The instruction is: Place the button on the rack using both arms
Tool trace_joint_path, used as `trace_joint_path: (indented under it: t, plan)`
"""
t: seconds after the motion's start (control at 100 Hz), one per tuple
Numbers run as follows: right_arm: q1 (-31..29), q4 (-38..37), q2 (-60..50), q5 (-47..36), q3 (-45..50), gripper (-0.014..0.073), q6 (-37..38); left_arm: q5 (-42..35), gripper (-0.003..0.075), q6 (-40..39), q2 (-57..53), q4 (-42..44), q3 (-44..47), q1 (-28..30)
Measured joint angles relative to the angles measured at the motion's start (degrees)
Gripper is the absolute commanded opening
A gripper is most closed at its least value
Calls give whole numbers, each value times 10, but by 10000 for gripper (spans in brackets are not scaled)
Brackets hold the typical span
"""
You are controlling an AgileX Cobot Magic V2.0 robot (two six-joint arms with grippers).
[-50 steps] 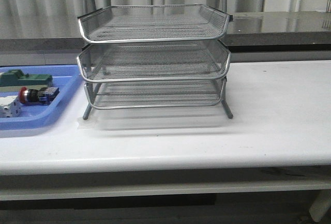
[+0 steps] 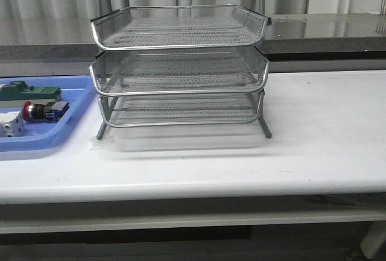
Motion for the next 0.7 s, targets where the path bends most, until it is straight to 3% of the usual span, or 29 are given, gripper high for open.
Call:
trace_joint_path:
  t: [0.7]
  plan:
    - [0, 14, 0, -48, -16, -57, 0, 0, -21, 0, 0, 0, 0, 0]
